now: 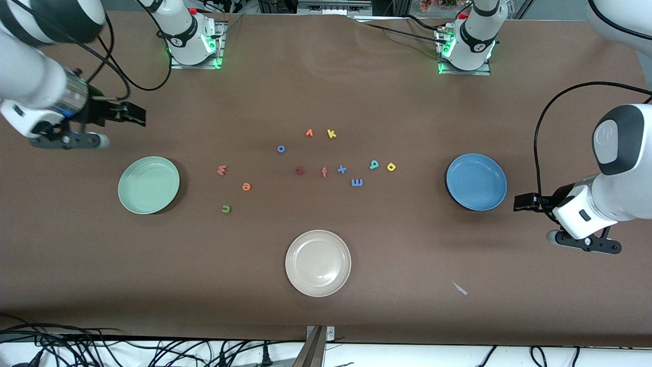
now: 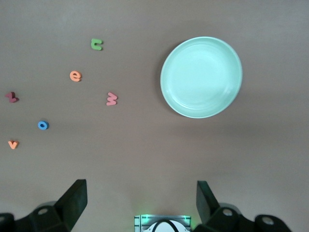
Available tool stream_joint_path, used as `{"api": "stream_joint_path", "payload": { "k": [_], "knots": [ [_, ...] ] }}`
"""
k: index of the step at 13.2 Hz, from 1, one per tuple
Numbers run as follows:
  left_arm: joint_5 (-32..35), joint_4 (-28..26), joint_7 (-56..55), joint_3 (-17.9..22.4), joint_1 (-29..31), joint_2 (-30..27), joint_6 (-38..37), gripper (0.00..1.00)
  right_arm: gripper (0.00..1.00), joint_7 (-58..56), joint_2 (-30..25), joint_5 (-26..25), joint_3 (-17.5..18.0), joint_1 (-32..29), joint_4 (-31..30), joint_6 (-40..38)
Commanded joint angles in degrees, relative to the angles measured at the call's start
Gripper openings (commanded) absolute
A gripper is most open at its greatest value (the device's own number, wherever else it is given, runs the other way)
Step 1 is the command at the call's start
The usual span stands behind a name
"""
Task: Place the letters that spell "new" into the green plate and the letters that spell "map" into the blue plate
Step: 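Reach the right gripper to the pink w while the left gripper approaches letters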
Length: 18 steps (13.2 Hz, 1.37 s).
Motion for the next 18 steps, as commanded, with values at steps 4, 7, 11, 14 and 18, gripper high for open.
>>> {"api": "stream_joint_path", "payload": {
  "k": [4, 7, 11, 14, 18],
  "knots": [
    [0.4, 0.1, 1.1, -0.1, -0.1, -0.7, 0.0, 1.0, 1.0, 15.1, 7.7, 1.3, -0.1, 6.3, -3.9, 11.8],
    [0.3, -0.2, 0.9, -0.5, -0.6, -0.7, 0.0, 1.0, 1.0, 20.8, 7.7, 1.2, -0.1, 7.8, -14.3, 26.4],
    [0.3, -0.5, 0.4, -0.5, -1.9, -0.6, -0.1, 1.0, 1.0, 27.1, 7.7, 1.2, 0.3, 7.8, -25.9, 44.5],
    [-0.2, -2.6, -2.2, -1.1, -3.8, -0.6, -0.8, 1.0, 1.0, 31.1, 10.2, 1.3, 0.3, 7.9, -32.5, 57.6],
    [-0.2, -8.5, -14.5, -5.8, -6.0, -0.3, -0.8, 1.0, 1.0, 34.6, 15.4, 1.2, 2.3, 7.9, -33.2, 63.6]
  ]
}}
